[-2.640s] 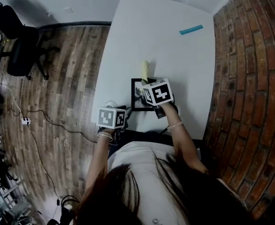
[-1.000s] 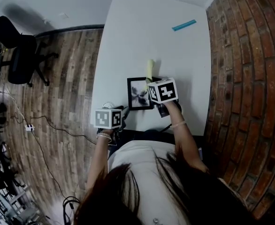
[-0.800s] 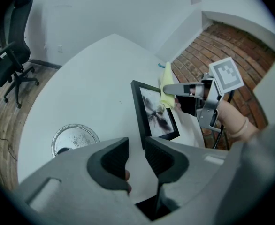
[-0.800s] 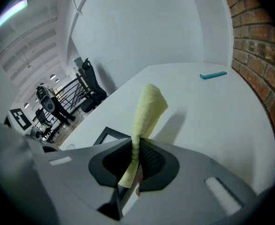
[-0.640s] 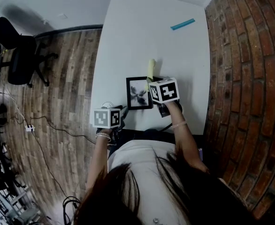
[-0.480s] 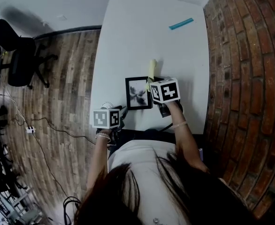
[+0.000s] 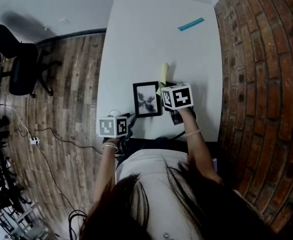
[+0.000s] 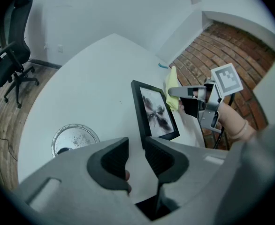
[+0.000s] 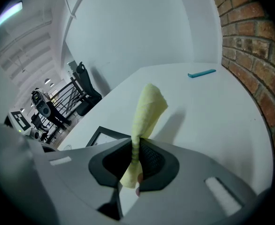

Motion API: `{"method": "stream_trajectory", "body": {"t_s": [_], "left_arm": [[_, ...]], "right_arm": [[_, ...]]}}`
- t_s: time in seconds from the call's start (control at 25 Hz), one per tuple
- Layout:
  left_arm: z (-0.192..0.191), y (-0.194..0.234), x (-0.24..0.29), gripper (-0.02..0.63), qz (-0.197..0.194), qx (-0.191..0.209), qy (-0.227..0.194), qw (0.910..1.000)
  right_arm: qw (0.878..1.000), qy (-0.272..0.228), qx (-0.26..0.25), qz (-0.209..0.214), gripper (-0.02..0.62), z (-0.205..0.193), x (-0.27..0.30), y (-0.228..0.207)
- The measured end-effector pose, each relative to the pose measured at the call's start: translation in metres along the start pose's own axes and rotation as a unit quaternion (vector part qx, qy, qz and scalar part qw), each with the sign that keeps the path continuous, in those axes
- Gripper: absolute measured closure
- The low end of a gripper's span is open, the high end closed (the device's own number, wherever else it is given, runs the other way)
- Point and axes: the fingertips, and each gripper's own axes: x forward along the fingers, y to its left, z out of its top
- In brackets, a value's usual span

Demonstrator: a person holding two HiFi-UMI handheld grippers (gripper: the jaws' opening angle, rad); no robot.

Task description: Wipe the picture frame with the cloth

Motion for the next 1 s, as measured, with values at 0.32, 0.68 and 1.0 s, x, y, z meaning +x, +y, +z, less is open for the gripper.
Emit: {"method": "stream_trajectory", "body": {"t_s": [0.32,0.68,1.0], "left_arm": [[0.0,0.0,-0.002,0.495,0.0,-0.001,-0.002,1.0],[0.001,-0.001,0.001,0.495,0.0,-0.001,-0.006,1.0],[0.0,0.0,0.0,0.495,0.001,0.005,-0.014,0.9999]], "right_arm": [[1.0,0.017,-0.018,0.014,0.555,-0.004,0.003,0.013],[0.999,0.03,-0.028,0.021,0.555,-0.01,0.006,0.016],[0.999,0.04,-0.03,0.019,0.555,-0.02,0.003,0.02]]}}
